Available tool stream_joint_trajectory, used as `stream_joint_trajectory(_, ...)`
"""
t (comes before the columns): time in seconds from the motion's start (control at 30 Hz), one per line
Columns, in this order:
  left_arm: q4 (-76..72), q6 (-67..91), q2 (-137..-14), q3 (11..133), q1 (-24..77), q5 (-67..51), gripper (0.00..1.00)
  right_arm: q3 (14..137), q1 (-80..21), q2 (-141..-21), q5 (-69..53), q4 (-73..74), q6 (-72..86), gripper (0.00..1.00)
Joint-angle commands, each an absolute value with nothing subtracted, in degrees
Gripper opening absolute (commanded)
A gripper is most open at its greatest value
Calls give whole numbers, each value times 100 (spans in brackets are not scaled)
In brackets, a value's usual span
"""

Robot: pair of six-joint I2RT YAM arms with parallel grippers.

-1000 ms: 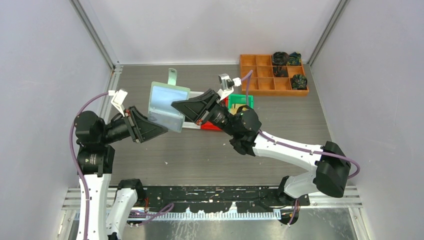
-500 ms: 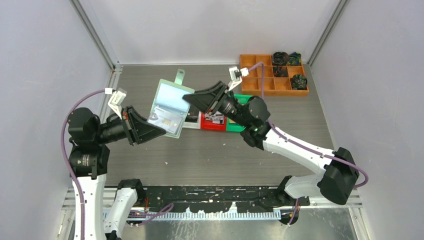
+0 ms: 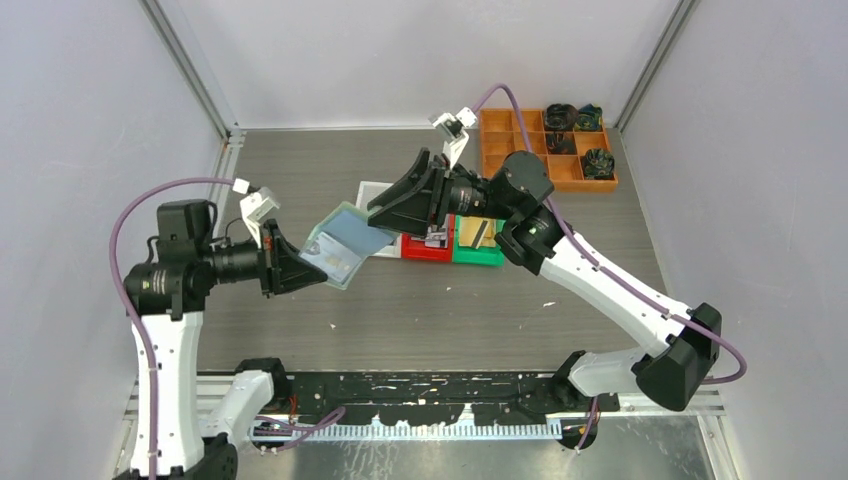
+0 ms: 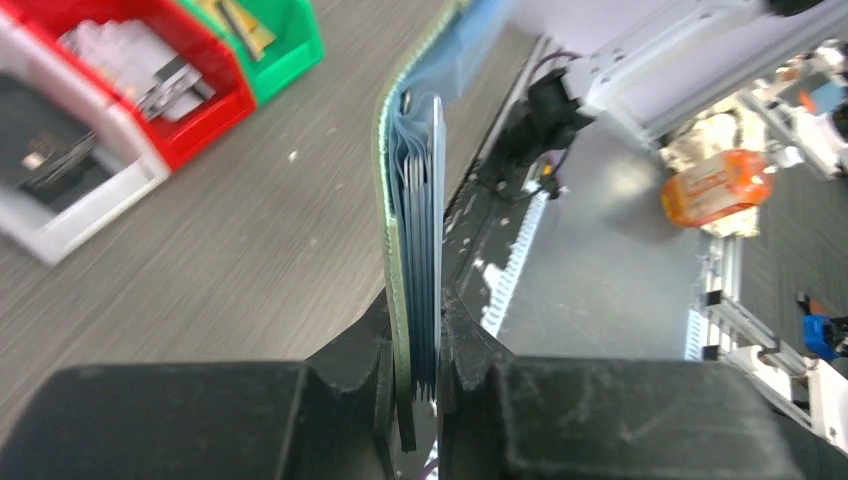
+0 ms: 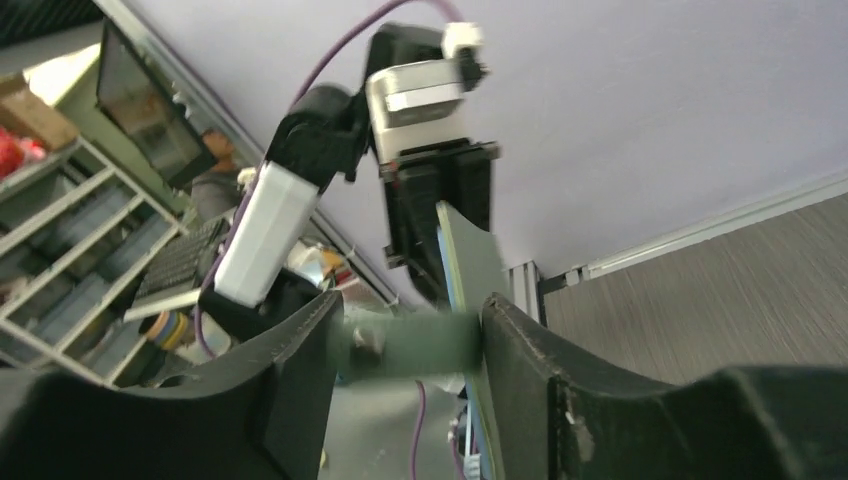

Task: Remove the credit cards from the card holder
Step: Remove the credit card from the card holder.

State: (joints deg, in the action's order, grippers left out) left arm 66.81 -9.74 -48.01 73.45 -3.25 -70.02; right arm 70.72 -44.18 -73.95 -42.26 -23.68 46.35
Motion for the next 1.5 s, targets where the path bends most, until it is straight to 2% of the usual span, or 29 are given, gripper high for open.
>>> stream_joint_trajectory(0.0,8284,-3068,-5319,7866,-178,-5771,0,7436,-4432,-7534,-4912,-2023,4235,63)
stream_joint_trajectory(0.13,9654,-4663,-6085,8402,39,-4140,0,7416,-4427,-7529,-4057,-952,3181,75)
stream_joint_trajectory(0.3,10179,-5341,-6412,8575,287,-2839,0,7255,-4478,-7864,-4043,-1068,3081,83)
stream_joint_trajectory(0.47,10170,-5471,-6152,8351,929,-2514,0,7431,-4668,-8196,-4262,-1015,2664,88)
stream_joint_trajectory(0.63,10179,-5073,-6372,8301,1306,-2532,0,7700,-5126,-8446,-4059,-258,1525,99)
stream_joint_trajectory(0.9,10170,-5104,-6393,8369,1363,-2579,0,7883,-5535,-8623,-4013,488,879,99)
stream_joint_trajectory(1.0,10175,-5073,-6401,8388,1364,-2596,0,7916,-5682,-8633,-3620,705,661,99)
stream_joint_trajectory(1.13,10178,-5025,-6320,8585,1371,-2856,0,7718,-5730,-8639,-3060,544,633,85)
stream_joint_trajectory(1.3,10179,-4987,-6145,8785,1400,-3296,0,7533,-5730,-8636,-2894,245,689,71)
stream_joint_trajectory(1.33,10178,-4976,-6121,8796,1424,-3356,0,7540,-5730,-8646,-2879,232,686,66)
stream_joint_trajectory(1.4,10178,-4974,-6074,8798,1468,-3434,0,7541,-5730,-8639,-2918,168,681,48)
stream_joint_trajectory(1.47,10178,-5002,-6046,8790,1481,-3496,0,7550,-5718,-8602,-2977,126,794,20)
